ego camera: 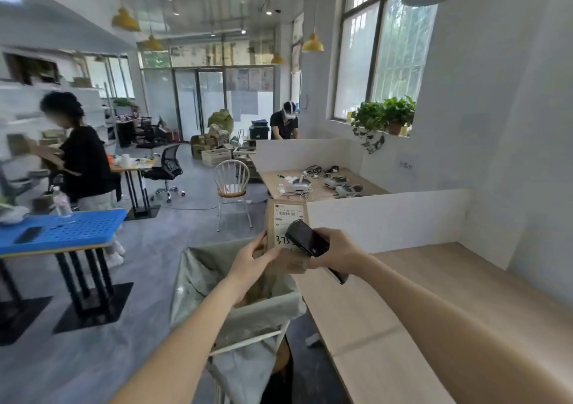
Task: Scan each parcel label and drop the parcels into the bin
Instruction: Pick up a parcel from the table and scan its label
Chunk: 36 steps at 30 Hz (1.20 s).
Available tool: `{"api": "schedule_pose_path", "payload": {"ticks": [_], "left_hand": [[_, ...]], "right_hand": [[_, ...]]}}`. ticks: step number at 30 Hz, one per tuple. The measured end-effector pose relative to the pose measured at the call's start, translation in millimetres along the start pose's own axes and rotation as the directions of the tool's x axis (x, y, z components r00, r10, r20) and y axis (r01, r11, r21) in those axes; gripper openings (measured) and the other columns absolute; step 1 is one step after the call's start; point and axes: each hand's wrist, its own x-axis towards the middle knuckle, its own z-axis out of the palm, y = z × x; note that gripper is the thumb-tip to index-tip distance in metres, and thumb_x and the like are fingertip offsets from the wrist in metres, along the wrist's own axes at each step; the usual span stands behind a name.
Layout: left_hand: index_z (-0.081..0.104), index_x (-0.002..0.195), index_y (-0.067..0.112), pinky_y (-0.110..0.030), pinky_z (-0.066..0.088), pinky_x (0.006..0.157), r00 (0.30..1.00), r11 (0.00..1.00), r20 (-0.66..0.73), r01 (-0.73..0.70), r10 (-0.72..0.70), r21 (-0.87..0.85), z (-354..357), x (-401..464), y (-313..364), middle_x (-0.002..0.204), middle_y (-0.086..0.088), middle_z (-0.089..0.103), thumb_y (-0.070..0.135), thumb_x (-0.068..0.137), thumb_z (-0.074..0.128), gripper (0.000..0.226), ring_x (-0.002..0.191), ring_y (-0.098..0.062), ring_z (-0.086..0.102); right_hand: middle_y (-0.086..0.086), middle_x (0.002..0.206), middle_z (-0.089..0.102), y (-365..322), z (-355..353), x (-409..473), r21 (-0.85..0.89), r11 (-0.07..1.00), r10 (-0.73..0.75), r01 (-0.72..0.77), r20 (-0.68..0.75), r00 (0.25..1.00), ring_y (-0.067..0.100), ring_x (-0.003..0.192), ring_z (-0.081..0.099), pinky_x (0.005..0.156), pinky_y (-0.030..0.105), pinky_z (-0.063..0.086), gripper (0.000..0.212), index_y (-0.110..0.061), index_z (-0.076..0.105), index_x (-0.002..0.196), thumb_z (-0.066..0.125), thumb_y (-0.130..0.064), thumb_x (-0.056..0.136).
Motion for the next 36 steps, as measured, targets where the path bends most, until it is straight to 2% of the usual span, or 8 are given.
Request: {"api": "schedule_pose_path", "payload": {"ticks": [5, 8, 12, 18, 22, 26, 31, 36], "left_hand": [[0.037, 0.151, 0.032, -0.05, 0.041, 0.111, 0.994, 0.995, -0.104, 0.052, -0.043, 0.085, -55, 56, -24, 0.147, 0.003, 0.048, 0.045, 0.087, 0.071, 0.073, 0.134, -0.024, 0.046], [0.037, 0.151, 0.031, -0.05, 0.041, 0.111, 0.988, 0.99, -0.137, 0.086, -0.07, 0.11, -81, 95, -36, 0.145, 0.006, 0.049, 0.043, 0.087, 0.072, 0.074, 0.133, -0.02, 0.047], [0.043, 0.147, 0.035, -0.051, 0.045, 0.108, 0.977, 0.986, -0.168, 0.145, -0.13, 0.083, -113, 155, -64, 0.14, 0.005, 0.058, 0.066, 0.058, 0.08, 0.102, 0.126, -0.019, 0.057], [0.038, 0.151, 0.027, -0.049, 0.047, 0.106, 0.953, 0.972, -0.222, 0.227, -0.208, 0.066, -133, 211, -104, 0.142, 0.0, 0.056, 0.032, 0.086, 0.074, 0.074, 0.126, -0.021, 0.056], [0.035, 0.152, 0.031, -0.051, 0.046, 0.106, 0.928, 0.952, -0.253, 0.299, -0.273, 0.071, -150, 238, -144, 0.144, 0.004, 0.052, 0.033, 0.087, 0.074, 0.076, 0.129, -0.022, 0.052], [0.038, 0.151, 0.031, -0.053, 0.046, 0.106, 0.907, 0.925, -0.242, 0.372, -0.344, 0.079, -168, 265, -191, 0.143, -0.001, 0.055, 0.038, 0.084, 0.075, 0.077, 0.129, -0.024, 0.053], [0.039, 0.151, 0.03, -0.052, 0.047, 0.105, 0.874, 0.889, -0.219, 0.455, -0.434, 0.052, -197, 300, -267, 0.143, -0.001, 0.055, 0.069, 0.054, 0.081, 0.113, 0.128, -0.021, 0.054], [0.039, 0.151, 0.028, -0.048, 0.048, 0.106, 0.833, 0.843, -0.182, 0.537, -0.523, 0.033, -215, 331, -320, 0.14, 0.001, 0.057, 0.036, 0.079, 0.08, 0.083, 0.126, -0.018, 0.055]], "right_hand": [[0.001, 0.113, 0.069, -6, 47, 95, 0.042, 0.997, -0.066, 0.062, 0.097, 0.993, 0.021, 0.103, 0.064, 0.093, 0.04, 0.056, 0.063, -0.02, 0.066, 0.125, 0.092, -0.033, 0.069], [-0.003, 0.114, 0.067, -3, 70, 154, 0.069, 0.994, -0.092, 0.083, 0.148, 0.985, 0.019, 0.105, 0.062, 0.093, 0.038, 0.056, 0.07, -0.023, 0.063, 0.13, 0.093, -0.035, 0.068], [-0.011, 0.103, 0.065, 7, 96, 231, 0.075, 0.992, -0.115, 0.101, 0.205, 0.972, 0.012, 0.098, 0.061, 0.084, 0.028, 0.051, 0.07, -0.025, 0.064, 0.129, 0.093, -0.036, 0.066], [-0.015, 0.09, 0.061, 28, 144, 314, 0.071, 0.991, -0.133, 0.117, 0.292, 0.947, 0.005, 0.084, 0.057, 0.071, 0.019, 0.046, 0.05, -0.027, 0.062, 0.111, 0.091, -0.033, 0.071], [-0.008, 0.108, 0.071, 50, 189, 355, 0.056, 0.996, -0.081, 0.064, 0.376, 0.923, 0.014, 0.101, 0.065, 0.093, 0.037, 0.057, 0.07, -0.023, 0.066, 0.127, 0.092, -0.039, 0.064], [-0.011, 0.109, 0.07, 74, 239, 393, 0.037, 0.999, -0.029, 0.014, 0.441, 0.897, 0.011, 0.101, 0.066, 0.093, 0.04, 0.059, 0.075, -0.027, 0.065, 0.127, 0.091, -0.046, 0.059], [-0.014, 0.109, 0.07, 103, 300, 430, 0.022, 0.996, 0.065, -0.087, 0.49, 0.869, 0.01, 0.101, 0.066, 0.092, 0.038, 0.058, 0.079, -0.029, 0.064, 0.129, 0.09, -0.047, 0.057], [-0.014, 0.111, 0.069, 131, 359, 460, -0.01, 0.985, 0.151, -0.174, 0.55, 0.821, 0.008, 0.103, 0.065, 0.093, 0.036, 0.058, 0.074, -0.03, 0.063, 0.13, 0.092, -0.042, 0.063]]}}
